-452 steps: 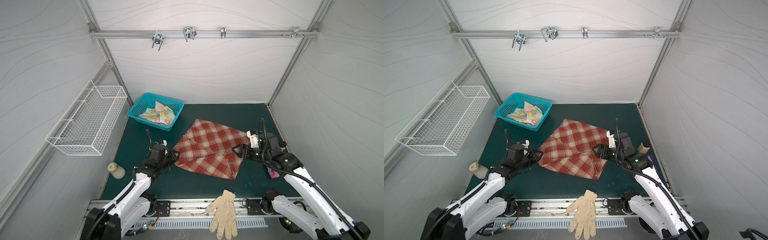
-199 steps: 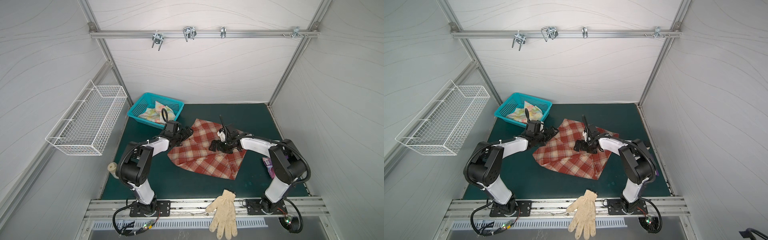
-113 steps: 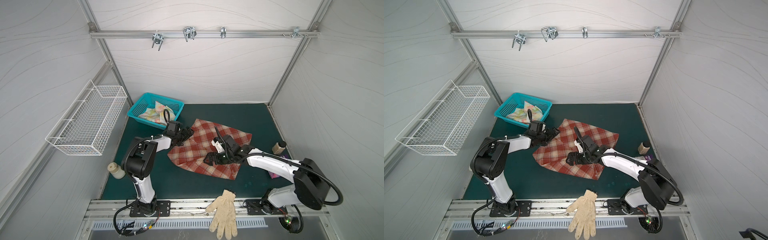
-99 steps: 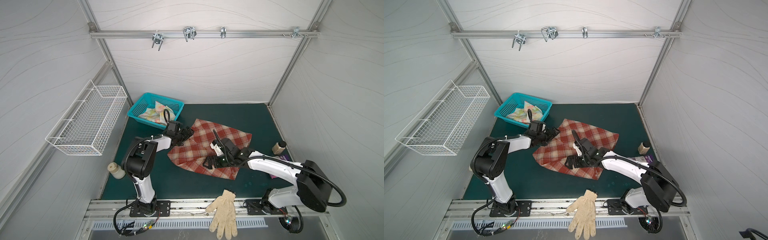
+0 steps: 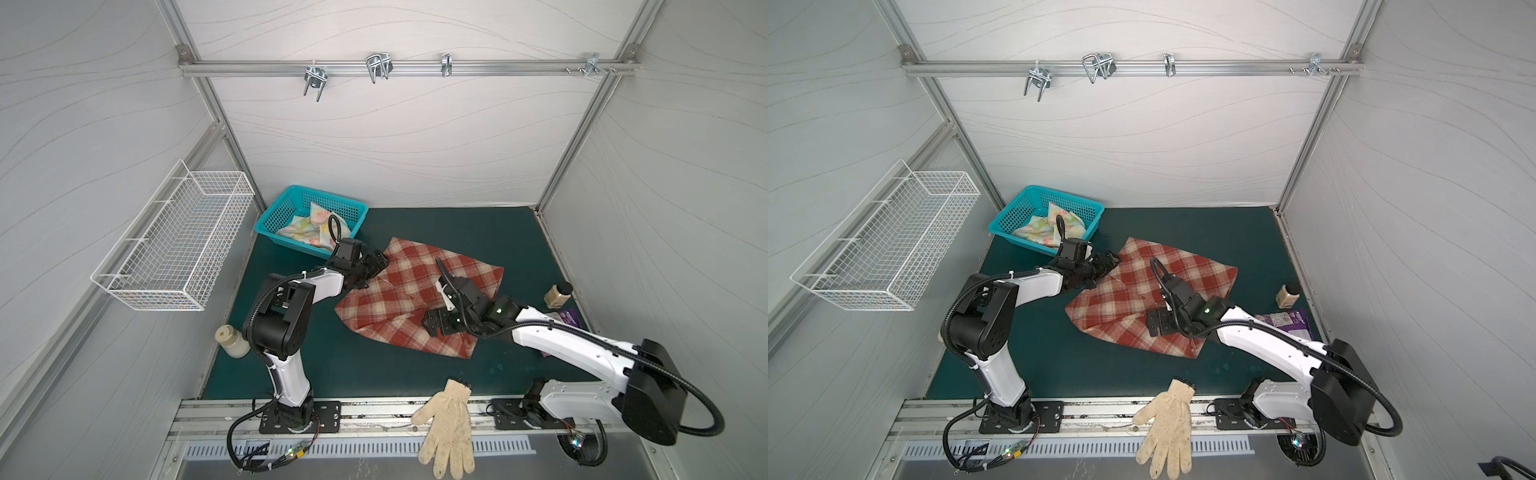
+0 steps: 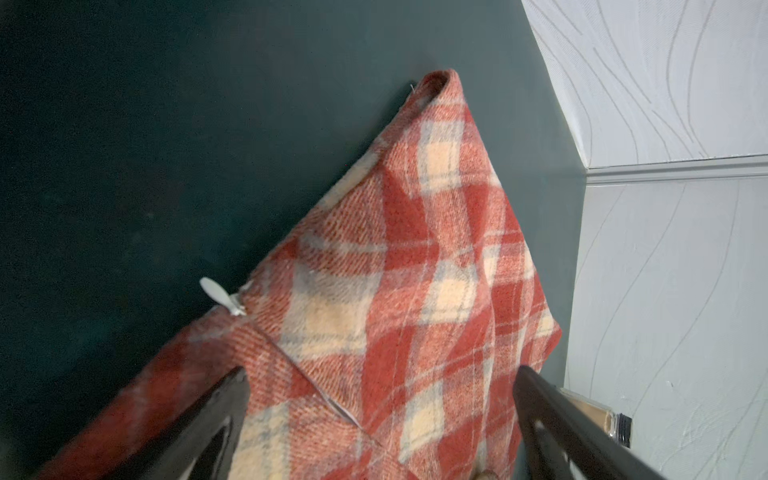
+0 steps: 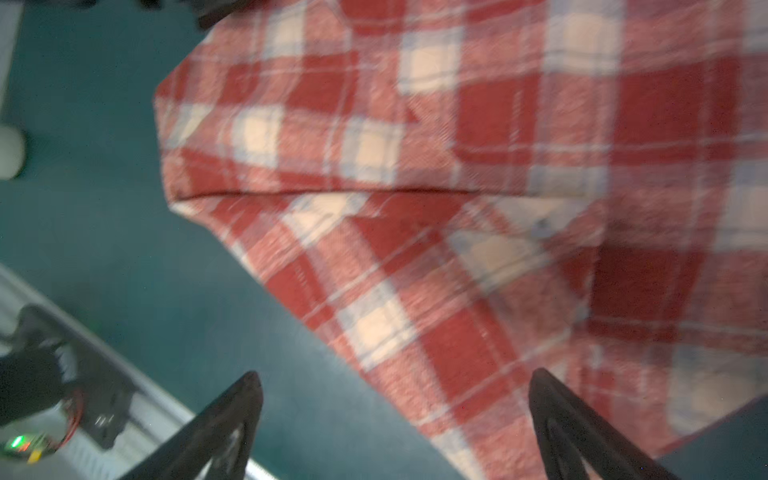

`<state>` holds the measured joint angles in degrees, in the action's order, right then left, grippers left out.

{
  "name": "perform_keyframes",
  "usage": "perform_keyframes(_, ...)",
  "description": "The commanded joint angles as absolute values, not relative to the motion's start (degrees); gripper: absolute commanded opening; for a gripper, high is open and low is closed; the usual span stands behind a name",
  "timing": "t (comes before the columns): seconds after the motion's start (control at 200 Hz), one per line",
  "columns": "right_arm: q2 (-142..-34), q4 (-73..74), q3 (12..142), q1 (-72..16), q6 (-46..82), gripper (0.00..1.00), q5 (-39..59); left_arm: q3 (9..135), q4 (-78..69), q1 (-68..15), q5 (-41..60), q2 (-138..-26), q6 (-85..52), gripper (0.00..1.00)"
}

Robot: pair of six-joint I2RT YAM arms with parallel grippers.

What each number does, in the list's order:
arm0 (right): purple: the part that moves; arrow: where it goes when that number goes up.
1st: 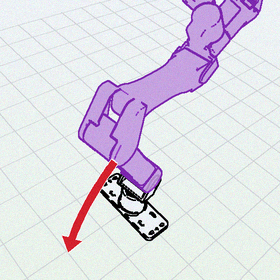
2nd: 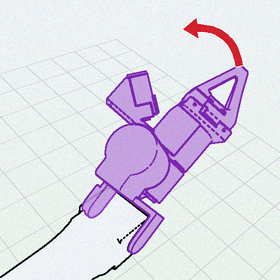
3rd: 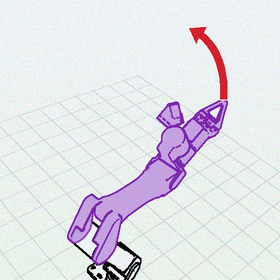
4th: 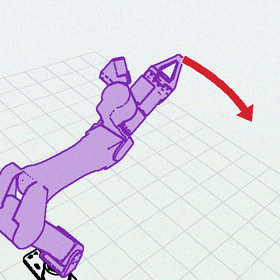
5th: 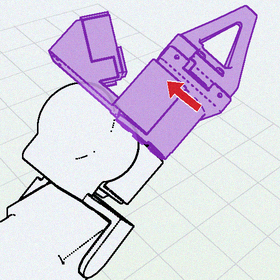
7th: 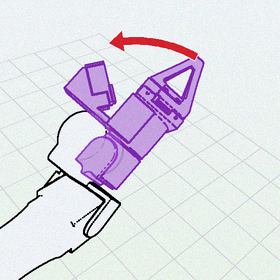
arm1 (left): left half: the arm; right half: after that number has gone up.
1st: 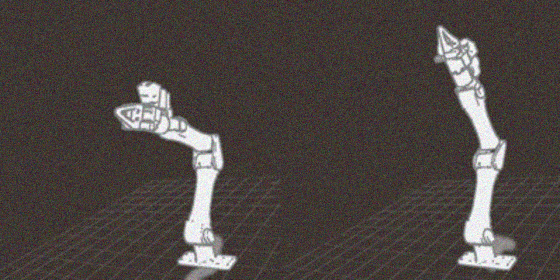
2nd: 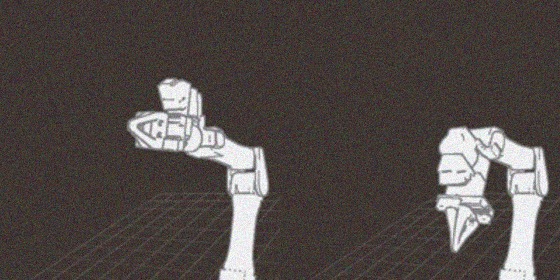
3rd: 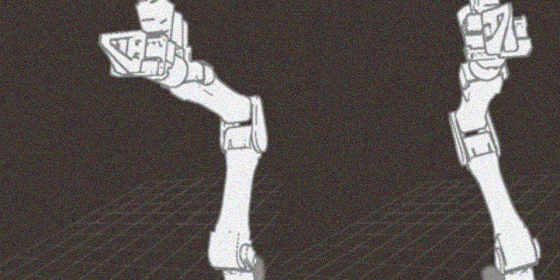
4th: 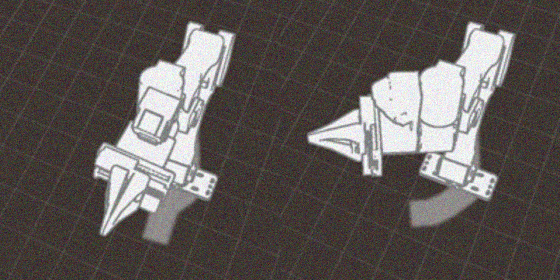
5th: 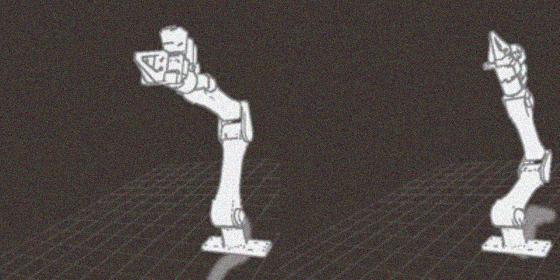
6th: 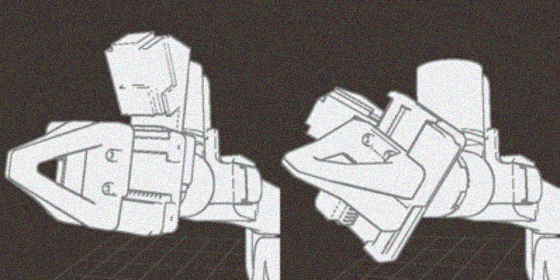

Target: Fold and stack the skirts

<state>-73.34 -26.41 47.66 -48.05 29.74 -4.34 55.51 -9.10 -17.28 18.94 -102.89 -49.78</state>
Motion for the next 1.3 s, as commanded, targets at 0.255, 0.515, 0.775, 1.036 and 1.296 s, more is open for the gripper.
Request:
perform_keyframes(0.255, -89.6, -24.9, 53.5, -41.6, 21.8, 0.94, -5.9, 56.8, -8.6, -18.3, 18.7, -98.5, -49.2, 0.99)
perform_keyframes(0.515, -94.0, -20.1, 51.4, -37.9, 22.1, 0.75, -1.7, 57.0, -8.4, -18.3, 18.9, -99.1, -49.0, 0.99)
perform_keyframes(0.775, -90.3, -19.9, 49.8, -38.1, 23.2, 0.31, 2.1, 59.4, -8.6, -18.4, 20.2, -102.2, -48.7, 0.99)
perform_keyframes(1.036, -84.0, -22.1, 48.8, -39.3, 24.7, 0.08, 5.4, 66.4, -6.9, -21.0, 21.5, -108.2, -47.8, 0.99)
perform_keyframes(1.296, -77.1, -24.3, 47.6, -45.0, 27.9, 0.06, 6.2, 77.4, -2.8, -23.8, 22.1, -118.5, -47.8, 0.99)
